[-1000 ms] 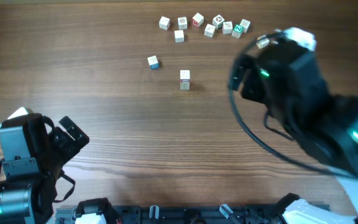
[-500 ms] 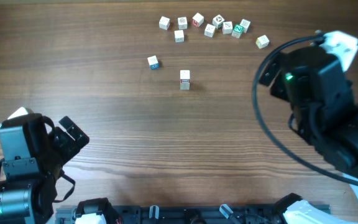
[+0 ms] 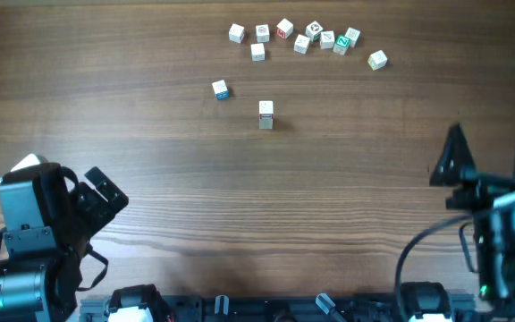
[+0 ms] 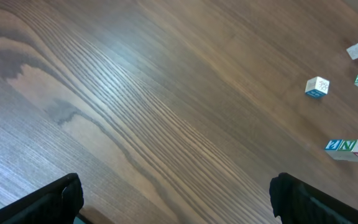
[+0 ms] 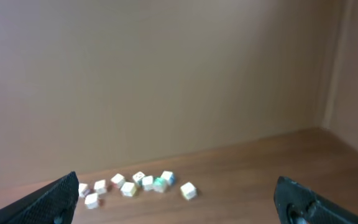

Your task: Form a tower

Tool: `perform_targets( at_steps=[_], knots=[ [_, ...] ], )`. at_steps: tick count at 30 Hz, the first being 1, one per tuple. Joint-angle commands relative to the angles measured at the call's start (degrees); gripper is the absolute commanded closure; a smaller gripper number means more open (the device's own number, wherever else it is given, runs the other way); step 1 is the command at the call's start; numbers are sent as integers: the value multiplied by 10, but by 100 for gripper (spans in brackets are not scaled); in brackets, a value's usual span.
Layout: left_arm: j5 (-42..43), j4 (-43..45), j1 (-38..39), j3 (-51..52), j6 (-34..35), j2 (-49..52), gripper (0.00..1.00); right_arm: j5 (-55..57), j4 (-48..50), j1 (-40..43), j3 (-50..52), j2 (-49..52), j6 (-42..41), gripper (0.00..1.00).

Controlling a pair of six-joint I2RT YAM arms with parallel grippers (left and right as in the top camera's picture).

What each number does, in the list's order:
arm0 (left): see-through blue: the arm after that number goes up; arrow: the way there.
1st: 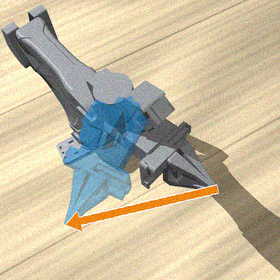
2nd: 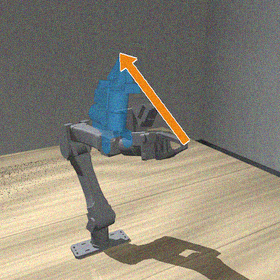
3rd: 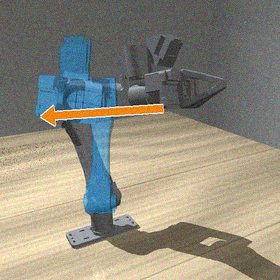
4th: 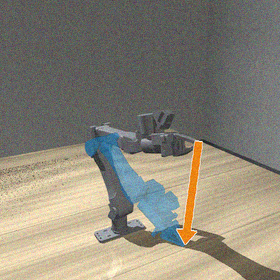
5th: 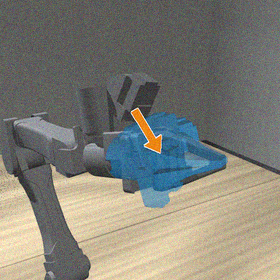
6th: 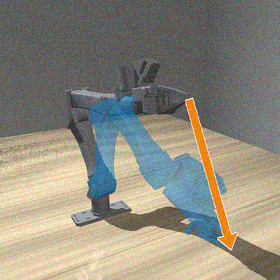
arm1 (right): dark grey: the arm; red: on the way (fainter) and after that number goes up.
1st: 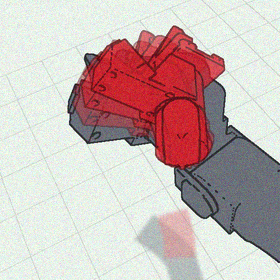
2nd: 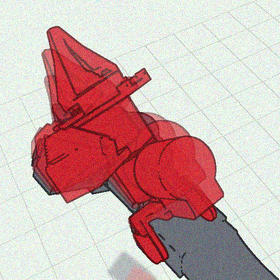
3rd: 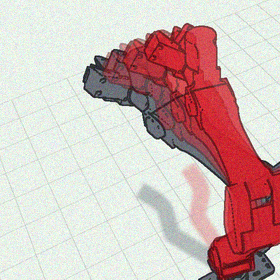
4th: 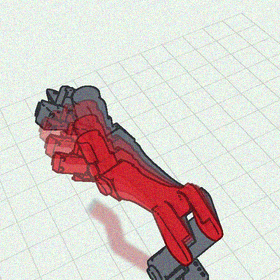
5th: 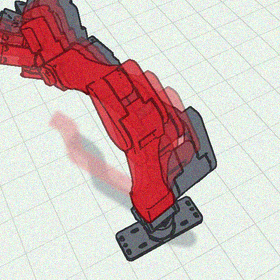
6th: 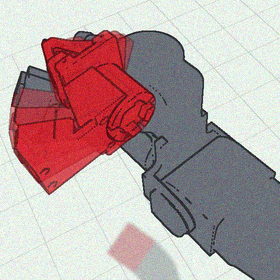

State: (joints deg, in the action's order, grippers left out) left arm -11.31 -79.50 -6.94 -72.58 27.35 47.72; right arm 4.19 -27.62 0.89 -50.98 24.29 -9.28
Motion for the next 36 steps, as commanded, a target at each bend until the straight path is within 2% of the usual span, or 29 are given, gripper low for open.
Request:
perform_targets(
  at_steps=[1,5,10,16,21,24,27,28,30,34,36],
  knots=[
    [-3,2,-4,0,5,-1,0,-43,16,47,87,-85,18,0],
    [-3,2,-4,0,5,-1,0,-50,93,71,181,-153,18,0],
    [-3,2,-4,0,5,-1,0,-66,174,71,252,-179,18,0],
    [-3,2,-4,0,5,-1,0,-70,212,85,337,-242,12,0],
    [-3,2,-4,0,5,-1,0,-72,234,105,367,-241,3,0],
    [-3,2,-4,0,5,-1,0,-73,323,106,430,-241,-7,1],
    [-3,2,-4,0,5,-1,0,-73,399,106,498,-241,-52,0],
    [-3,2,-4,0,5,-1,0,-69,394,106,507,-241,-76,1],
    [-3,2,-4,0,5,-1,0,-72,388,106,507,-241,-71,0],
    [-3,2,-4,0,5,-1,0,-59,300,106,507,-241,5,0],
    [-3,2,-4,0,5,-1,0,-59,278,106,507,-241,18,0]
  ],
)
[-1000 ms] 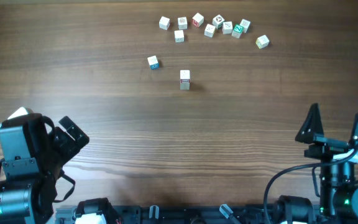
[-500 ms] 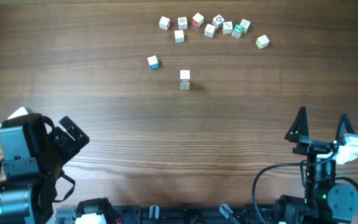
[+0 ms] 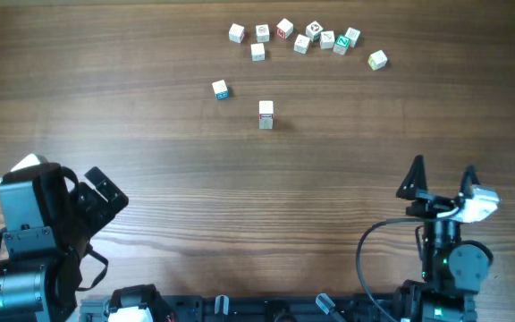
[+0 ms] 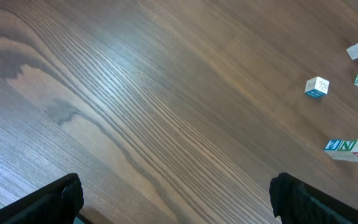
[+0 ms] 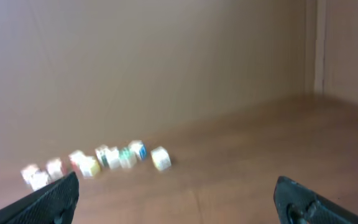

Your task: Form a tower

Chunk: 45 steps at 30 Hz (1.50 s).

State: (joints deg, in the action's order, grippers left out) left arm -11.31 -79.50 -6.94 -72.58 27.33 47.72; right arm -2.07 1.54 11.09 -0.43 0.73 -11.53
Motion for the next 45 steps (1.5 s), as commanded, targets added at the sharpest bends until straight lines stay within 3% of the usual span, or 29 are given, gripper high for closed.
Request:
perform_targets(
  at_steps=[1,19,24,30,35,38,42,45],
  knots=[
    [-3,2,-4,0,5,-1,0,7,-14,4,1,-6,41,0],
    [-3,2,-4,0,5,-1,0,7,-13,10,1,-5,65,0],
    [-33,1,42,0,-20,-1,0,7,-13,10,1,-5,65,0],
    [-9,3,65,7,-20,-131,0,7,-13,10,1,-5,65,0],
    [44,145,87,115,-51,-295,0,7,-13,10,1,-5,65,0],
    [90,326,87,273,-108,-396,0,7,-13,10,1,-5,65,0],
    [136,527,90,453,-139,-461,0,7,-13,10,1,-5,65,0],
    [141,601,91,548,-139,-475,0,7,-13,10,1,-5,65,0]
  ],
)
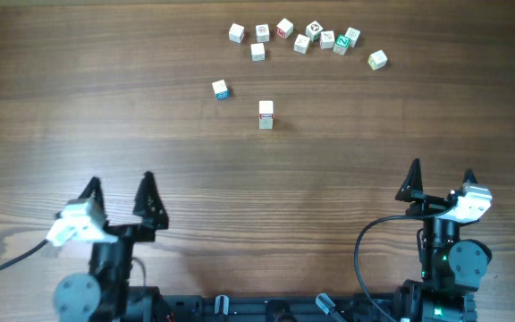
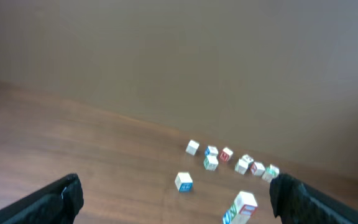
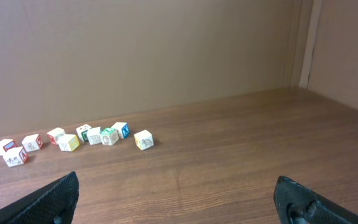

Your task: Form a tower

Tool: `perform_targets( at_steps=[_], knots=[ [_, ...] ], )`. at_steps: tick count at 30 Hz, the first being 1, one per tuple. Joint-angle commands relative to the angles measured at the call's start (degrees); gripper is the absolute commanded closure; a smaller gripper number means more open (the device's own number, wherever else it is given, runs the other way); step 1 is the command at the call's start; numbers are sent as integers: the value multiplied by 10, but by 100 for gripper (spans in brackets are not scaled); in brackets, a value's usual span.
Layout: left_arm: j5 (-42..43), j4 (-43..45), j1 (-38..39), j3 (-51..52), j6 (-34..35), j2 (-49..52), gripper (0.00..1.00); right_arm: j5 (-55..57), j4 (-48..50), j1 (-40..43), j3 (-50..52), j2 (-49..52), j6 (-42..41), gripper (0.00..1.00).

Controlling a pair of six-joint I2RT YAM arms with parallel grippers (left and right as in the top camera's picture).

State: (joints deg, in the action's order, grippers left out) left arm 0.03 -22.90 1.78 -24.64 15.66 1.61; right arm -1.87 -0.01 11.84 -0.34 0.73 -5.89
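Note:
A short stack of two blocks (image 1: 265,114) (image 2: 243,208) stands in the far middle of the table. A lone white block with a blue face (image 1: 220,89) (image 2: 183,182) sits to its left. Several loose blocks (image 1: 302,38) (image 2: 225,155) (image 3: 82,135) lie in a row at the far edge. My left gripper (image 1: 120,185) (image 2: 176,202) is open and empty at the near left, far from the blocks. At the near right, my right gripper (image 1: 441,172) (image 3: 179,202) is also open and empty.
The wooden table (image 1: 257,206) stretches between the grippers and the blocks. A brown wall (image 3: 166,56) rises behind the far edge, and a second panel (image 3: 347,50) closes the right side.
My left arm, turned aside at the left edge before, now stands at the near left facing the blocks. The right gripper holds the same place. No block has moved.
At first my left arm sat turned aside at the left edge and my right gripper was at the far right edge. Then the right gripper stood at the near right facing the blocks. Now the left arm faces them too, with both grippers open throughout.

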Motion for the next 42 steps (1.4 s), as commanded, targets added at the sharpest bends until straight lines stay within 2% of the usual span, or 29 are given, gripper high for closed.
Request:
perform_targets(
  at_steps=[1,6,10,12,16,42],
  knots=[
    [25,42,3,88,-22,-14,0,5,3,3,0,-5,9,0],
    [-16,55,4,136,-22,-14,0,5,3,3,0,-5,8,0],
    [-24,181,4,214,-24,-14,0,5,3,3,0,-5,9,0],
    [-18,209,5,243,-22,-14,0,5,3,3,0,-5,8,0],
    [-22,188,5,243,-35,-14,0,5,3,3,0,-5,9,0],
    [-14,188,5,243,-35,-14,0,5,3,3,0,-5,9,0]
  ],
)
